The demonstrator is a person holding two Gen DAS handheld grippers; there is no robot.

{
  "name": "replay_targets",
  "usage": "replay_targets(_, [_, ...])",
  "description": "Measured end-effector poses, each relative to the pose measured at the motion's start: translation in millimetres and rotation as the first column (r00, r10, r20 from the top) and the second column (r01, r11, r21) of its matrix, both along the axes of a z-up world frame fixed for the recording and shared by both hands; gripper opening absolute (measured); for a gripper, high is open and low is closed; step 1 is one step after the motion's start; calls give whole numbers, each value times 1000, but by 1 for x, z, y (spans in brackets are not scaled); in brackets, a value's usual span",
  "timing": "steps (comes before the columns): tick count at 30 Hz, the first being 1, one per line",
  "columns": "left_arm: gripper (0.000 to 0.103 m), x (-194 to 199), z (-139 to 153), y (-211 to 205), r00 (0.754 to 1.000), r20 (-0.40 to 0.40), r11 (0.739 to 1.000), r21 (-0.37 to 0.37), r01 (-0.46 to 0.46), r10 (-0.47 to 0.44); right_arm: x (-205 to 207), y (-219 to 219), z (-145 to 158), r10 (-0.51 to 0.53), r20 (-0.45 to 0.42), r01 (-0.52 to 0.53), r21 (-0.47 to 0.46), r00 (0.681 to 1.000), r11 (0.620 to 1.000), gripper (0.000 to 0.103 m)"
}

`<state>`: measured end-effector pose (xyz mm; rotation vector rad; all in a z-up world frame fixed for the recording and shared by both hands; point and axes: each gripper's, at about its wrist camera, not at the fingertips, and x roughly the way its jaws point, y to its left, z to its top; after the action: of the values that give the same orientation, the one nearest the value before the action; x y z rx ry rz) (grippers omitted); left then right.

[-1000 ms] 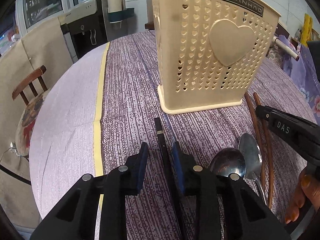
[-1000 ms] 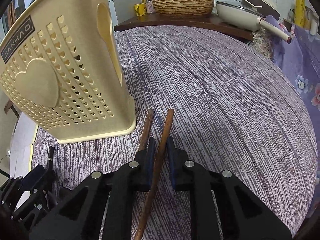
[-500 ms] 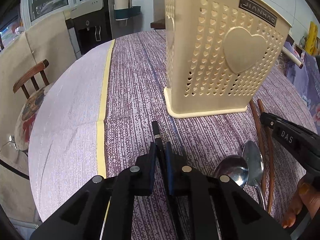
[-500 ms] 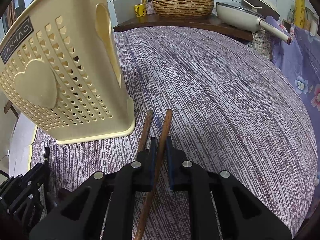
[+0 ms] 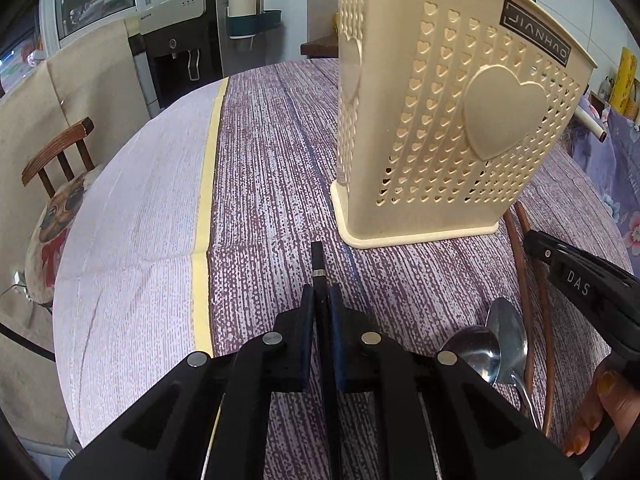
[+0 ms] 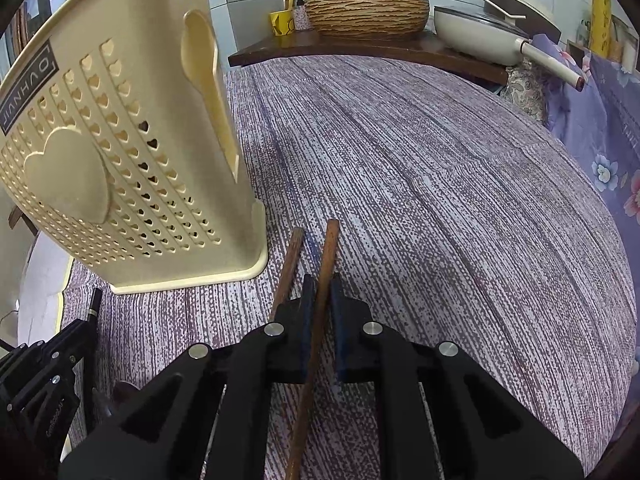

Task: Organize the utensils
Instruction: 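Lift both held chopsticks upright off the table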

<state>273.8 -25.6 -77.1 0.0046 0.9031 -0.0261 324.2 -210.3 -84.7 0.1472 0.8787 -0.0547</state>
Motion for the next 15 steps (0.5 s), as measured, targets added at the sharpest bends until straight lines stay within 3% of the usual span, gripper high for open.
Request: replay_targets(15, [8,-1,4,8,1000,9,998,-59,-11,12,-4,-15,12,-5,64,-2,103,998,995,9])
